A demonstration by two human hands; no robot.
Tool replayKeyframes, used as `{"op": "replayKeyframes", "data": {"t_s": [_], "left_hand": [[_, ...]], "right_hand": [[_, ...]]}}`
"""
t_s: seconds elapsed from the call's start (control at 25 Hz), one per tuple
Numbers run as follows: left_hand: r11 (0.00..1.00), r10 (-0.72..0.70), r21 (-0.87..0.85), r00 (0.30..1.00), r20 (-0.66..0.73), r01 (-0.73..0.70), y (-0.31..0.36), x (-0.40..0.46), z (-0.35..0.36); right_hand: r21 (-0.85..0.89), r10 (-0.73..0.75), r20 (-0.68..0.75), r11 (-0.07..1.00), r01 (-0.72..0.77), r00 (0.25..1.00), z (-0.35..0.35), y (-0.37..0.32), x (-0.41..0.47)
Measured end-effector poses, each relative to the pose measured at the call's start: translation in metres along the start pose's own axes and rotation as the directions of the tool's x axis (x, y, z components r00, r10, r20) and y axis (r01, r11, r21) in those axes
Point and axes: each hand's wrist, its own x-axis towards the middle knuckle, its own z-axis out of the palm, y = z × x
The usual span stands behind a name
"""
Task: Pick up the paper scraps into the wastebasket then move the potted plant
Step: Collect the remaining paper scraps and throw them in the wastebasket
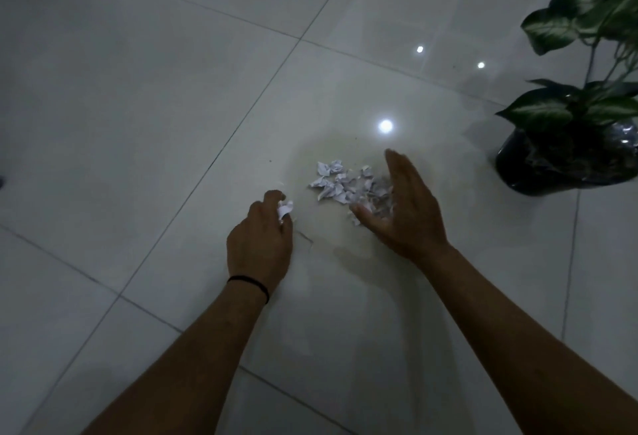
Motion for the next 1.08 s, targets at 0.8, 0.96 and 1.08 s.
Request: {"op": "replayKeyframes", "data": {"t_s": [0.8, 0.96, 1.08], "left_hand": [[0.99, 0.054, 0.134, 0.998, -0.021, -0.051, 0.009, -0.021, 0.023], [0.973, 0.118, 0.193, 0.992, 0.044, -0.124, 0.011, -0.019, 0.022], [0.97, 0.12, 0.198, 0.987, 0.108, -0.14, 0.016, -0.019, 0.023]], "right_hand": [[-0.201, -0.338, 0.238, 0.9, 0.386, 0.911, 0.046, -0.019, 0.042], [-0.164, -0.317, 0.105, 0.929, 0.331, 0.943, 0.043, -0.022, 0.029], [-0.214, -0.253, 0.087, 0.94, 0.266, 0.964, 0.04, -0.025, 0.023]]}}
